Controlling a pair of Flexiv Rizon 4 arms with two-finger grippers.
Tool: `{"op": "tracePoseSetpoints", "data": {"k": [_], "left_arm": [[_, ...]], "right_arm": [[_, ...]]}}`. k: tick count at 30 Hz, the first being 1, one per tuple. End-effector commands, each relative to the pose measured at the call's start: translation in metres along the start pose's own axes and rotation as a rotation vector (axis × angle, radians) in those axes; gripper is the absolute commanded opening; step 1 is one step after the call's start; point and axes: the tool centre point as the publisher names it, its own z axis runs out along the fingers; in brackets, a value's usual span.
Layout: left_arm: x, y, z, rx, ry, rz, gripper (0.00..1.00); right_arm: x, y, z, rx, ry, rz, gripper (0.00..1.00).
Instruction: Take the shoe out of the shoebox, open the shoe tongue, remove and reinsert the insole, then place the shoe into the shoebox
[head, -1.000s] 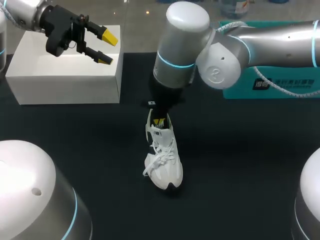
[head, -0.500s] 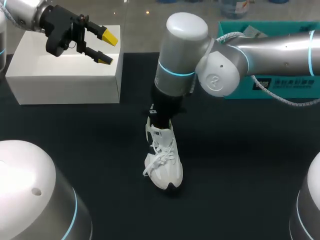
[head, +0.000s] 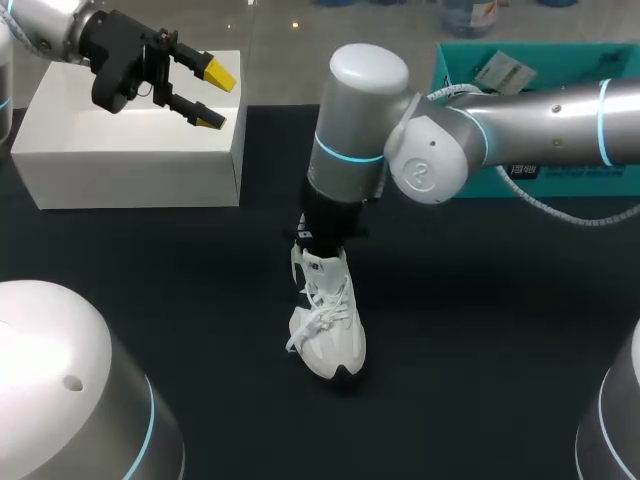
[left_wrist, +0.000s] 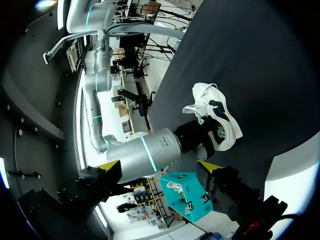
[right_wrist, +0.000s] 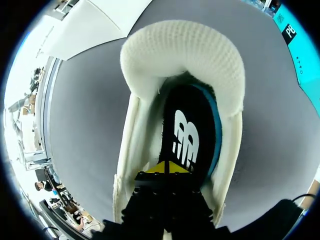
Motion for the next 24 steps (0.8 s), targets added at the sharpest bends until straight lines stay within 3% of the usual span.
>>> {"op": "tracePoseSetpoints", "data": {"k": [1,6,11,24], "left_arm": [[0.0,0.001,-0.001,0.004,0.002,0.001,1.0],[0.0,0.001,-0.001,0.004,0.002,0.001,1.0],[0.0,0.001,-0.001,0.004,0.002,0.001,1.0],[0.0,0.001,-0.001,0.004,0.002,0.001,1.0]], "right_arm": [[0.004,0.001,-0.016,-0.021,-0.036,-0.001,0.0],[0.003,0.001,-0.037,-0.046,-0.086,-0.007,0.0],[-0.008,-0.001,-0.039,-0.045,-0.104,0.015,0.0],[-0.022,0.005,-0.006,-0.013,-0.106,0.029,0.0]]}}
